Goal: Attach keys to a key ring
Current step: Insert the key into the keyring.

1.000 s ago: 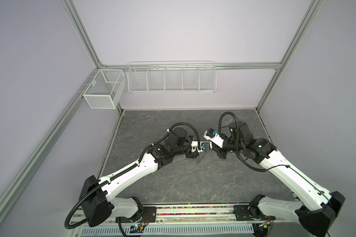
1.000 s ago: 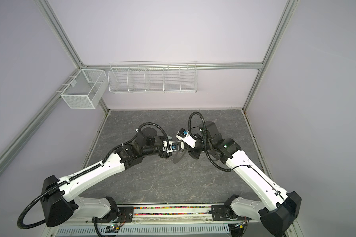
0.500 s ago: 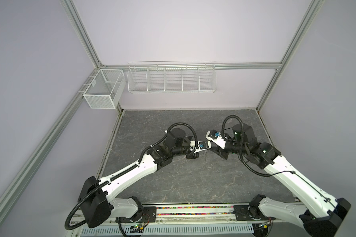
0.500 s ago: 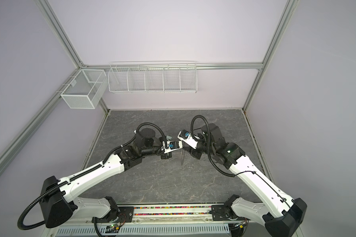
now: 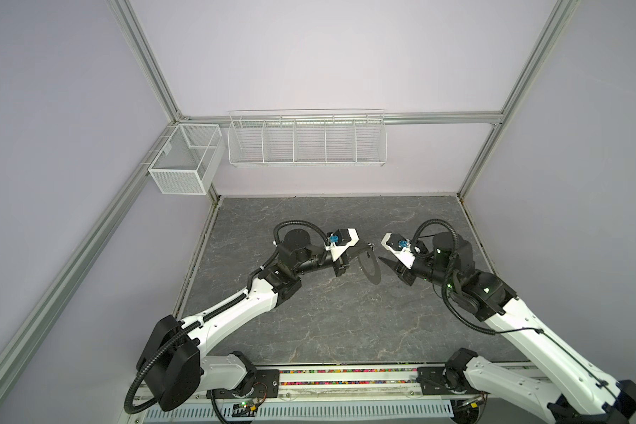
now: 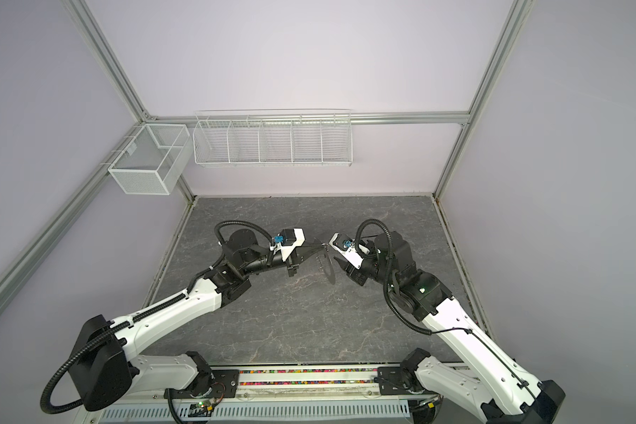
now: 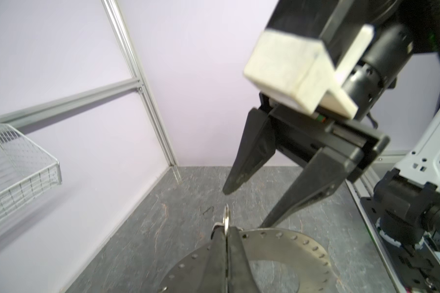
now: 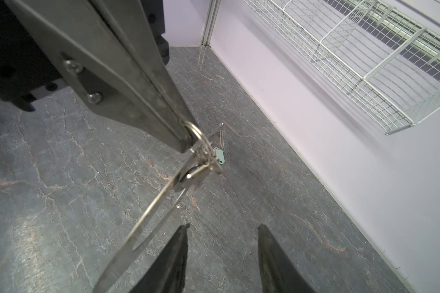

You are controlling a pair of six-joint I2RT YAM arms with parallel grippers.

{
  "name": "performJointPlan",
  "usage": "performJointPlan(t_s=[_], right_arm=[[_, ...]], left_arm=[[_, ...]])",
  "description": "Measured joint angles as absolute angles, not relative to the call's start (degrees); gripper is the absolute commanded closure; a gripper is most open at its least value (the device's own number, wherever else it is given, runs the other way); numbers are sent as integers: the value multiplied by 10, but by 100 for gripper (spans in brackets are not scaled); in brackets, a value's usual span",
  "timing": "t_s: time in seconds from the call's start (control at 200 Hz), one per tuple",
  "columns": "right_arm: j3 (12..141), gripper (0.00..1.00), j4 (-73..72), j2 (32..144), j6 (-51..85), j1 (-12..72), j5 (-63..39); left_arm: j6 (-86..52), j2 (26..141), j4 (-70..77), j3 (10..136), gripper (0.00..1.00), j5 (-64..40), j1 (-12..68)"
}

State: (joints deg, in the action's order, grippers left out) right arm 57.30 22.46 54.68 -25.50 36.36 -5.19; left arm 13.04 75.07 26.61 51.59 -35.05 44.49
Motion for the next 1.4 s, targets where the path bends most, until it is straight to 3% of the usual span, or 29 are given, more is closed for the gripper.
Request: performJointPlan(t_s=[0.325,0.705,1.199,1.399], right_arm=[[566,54,150,552,-230,364,-104],[557,74,88,586,-195,381,-110],[544,75,74,579,-195,393,-57],[544,90,85,579,-207,396,-48]], left_arm=[[70,769,356,512,100,-369,442],[63,769,370,512,100,-364,441],[73,769,351,512,100,-338,440],[78,767,343,512,100,-339,440]])
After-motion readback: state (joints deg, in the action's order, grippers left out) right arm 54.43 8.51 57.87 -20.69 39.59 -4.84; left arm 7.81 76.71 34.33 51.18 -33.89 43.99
